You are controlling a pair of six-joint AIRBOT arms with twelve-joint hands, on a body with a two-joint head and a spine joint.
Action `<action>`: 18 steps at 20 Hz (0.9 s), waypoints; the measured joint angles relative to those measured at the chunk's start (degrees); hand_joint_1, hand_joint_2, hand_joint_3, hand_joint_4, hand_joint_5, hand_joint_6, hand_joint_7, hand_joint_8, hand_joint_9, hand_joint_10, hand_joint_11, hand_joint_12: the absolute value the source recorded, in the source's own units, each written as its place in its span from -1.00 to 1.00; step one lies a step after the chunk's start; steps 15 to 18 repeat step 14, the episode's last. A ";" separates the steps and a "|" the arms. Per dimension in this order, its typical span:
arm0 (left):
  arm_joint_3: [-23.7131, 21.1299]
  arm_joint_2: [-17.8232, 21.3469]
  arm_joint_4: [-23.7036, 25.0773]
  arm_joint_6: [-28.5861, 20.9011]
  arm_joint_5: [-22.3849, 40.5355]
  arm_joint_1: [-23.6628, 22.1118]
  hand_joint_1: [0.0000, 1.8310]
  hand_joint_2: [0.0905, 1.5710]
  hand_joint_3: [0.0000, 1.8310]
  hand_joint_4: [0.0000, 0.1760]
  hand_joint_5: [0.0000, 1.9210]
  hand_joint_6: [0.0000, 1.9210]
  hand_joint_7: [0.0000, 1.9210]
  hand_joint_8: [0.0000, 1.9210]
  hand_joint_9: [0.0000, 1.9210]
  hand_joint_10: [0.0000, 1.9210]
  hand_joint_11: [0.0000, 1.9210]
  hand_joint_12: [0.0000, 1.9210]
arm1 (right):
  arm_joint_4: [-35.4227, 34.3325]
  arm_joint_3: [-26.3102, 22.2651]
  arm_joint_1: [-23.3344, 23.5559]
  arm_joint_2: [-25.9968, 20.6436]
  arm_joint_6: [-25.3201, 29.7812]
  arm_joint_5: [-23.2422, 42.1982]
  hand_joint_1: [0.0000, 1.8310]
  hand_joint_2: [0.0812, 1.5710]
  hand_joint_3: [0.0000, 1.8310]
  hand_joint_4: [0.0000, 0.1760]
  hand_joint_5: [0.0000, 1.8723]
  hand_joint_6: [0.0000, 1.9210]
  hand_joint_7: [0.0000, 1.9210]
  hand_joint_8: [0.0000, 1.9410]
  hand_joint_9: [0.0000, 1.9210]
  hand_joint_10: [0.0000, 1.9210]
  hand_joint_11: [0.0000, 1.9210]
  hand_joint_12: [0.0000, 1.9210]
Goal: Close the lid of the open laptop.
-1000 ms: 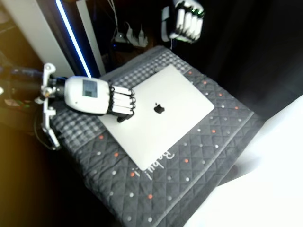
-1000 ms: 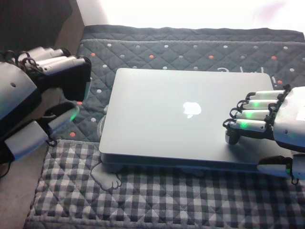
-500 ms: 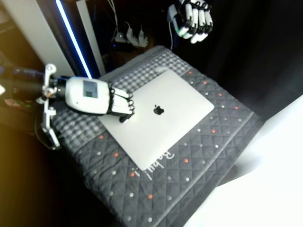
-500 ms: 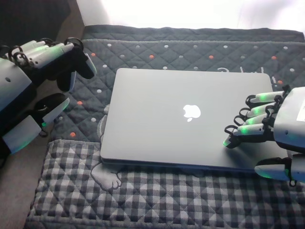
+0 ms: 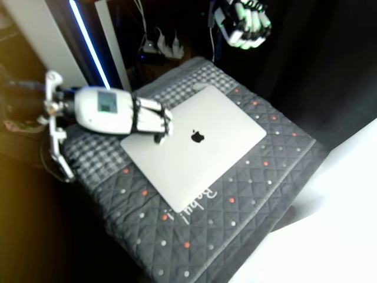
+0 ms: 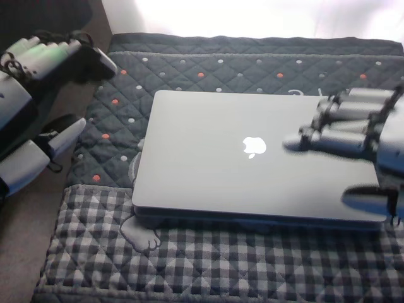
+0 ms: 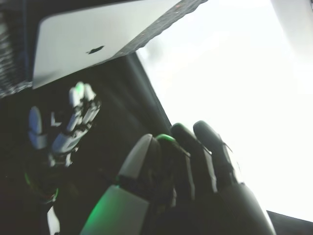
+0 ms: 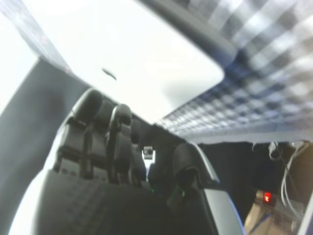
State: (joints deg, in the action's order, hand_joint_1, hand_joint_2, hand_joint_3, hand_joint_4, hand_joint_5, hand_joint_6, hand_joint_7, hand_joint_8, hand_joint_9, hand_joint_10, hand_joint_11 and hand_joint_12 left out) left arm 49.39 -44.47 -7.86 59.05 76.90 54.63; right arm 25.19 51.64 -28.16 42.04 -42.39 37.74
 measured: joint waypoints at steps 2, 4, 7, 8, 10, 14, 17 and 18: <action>0.00 0.00 -0.28 0.20 0.66 0.00 -0.19 0.86 -1.00 -1.00 -0.93 -0.35 -0.72 -0.46 -0.85 0.00 -1.00 0.42 | -2.91 -0.35 0.00 -1.33 -2.38 2.43 -0.31 0.84 -1.00 -1.00 -1.00 -0.91 -0.96 -1.00 -0.98 -0.83 -1.00 -0.39; 0.00 0.00 -0.42 0.59 1.38 0.00 -0.19 0.84 -1.00 -0.73 -0.93 -0.75 -0.80 -0.86 -0.94 -0.39 -1.00 -0.03 | -6.12 -0.59 -0.20 -2.60 -3.37 5.31 -0.59 0.86 -1.00 -0.75 -1.00 -1.00 -1.00 -1.00 -1.00 -1.00 -1.00 -0.78; 0.24 0.02 -1.92 0.83 3.65 0.00 -0.36 0.85 -1.00 -0.17 -0.98 -0.93 -0.87 -0.98 -0.98 -0.62 -1.00 -0.28 | -8.00 -1.16 -0.35 -2.97 -4.15 7.65 -0.76 0.88 -0.99 -0.64 -1.00 -1.00 -1.00 -1.00 -1.00 -1.00 -1.00 -0.99; 0.24 0.15 -2.32 0.83 4.57 0.02 -0.46 0.91 -0.98 0.09 -1.00 -0.99 -0.95 -1.00 -1.00 -0.79 -1.00 -0.63 | -9.14 -1.97 -0.39 -3.39 -6.71 8.66 -0.80 0.91 -0.99 -1.00 -1.00 -1.00 -1.00 -1.00 -1.00 -1.00 -1.00 -1.00; 0.24 0.46 -2.89 0.85 6.56 0.13 -0.63 0.91 -0.99 -0.52 -1.00 -1.00 -1.00 -1.00 -1.00 -0.99 -1.00 -0.99 | -13.81 -3.98 -1.92 -5.07 -12.61 12.52 -0.86 0.81 -1.00 -0.88 -1.00 -1.00 -1.00 -1.00 -1.00 -1.00 -1.00 -1.00; 0.63 0.79 -4.22 0.90 8.72 0.13 -0.93 0.72 -1.00 -0.15 -1.00 -1.00 -1.00 -1.00 -1.00 -1.00 -1.00 -1.00 | -20.37 -4.55 -8.35 -8.39 -13.33 20.70 -0.47 0.63 -1.00 -0.27 -1.00 -1.00 -1.00 -1.00 -1.00 -1.00 -1.00 -1.00; 0.63 0.79 -4.22 0.90 8.72 0.13 -0.93 0.72 -1.00 -0.15 -1.00 -1.00 -1.00 -1.00 -1.00 -1.00 -1.00 -1.00 | -20.37 -4.55 -8.35 -8.39 -13.33 20.70 -0.47 0.63 -1.00 -0.27 -1.00 -1.00 -1.00 -1.00 -1.00 -1.00 -1.00 -1.00; 0.63 0.79 -4.22 0.90 8.72 0.13 -0.93 0.72 -1.00 -0.15 -1.00 -1.00 -1.00 -1.00 -1.00 -1.00 -1.00 -1.00 | -20.37 -4.55 -8.35 -8.39 -13.33 20.70 -0.47 0.63 -1.00 -0.27 -1.00 -1.00 -1.00 -1.00 -1.00 -1.00 -1.00 -1.00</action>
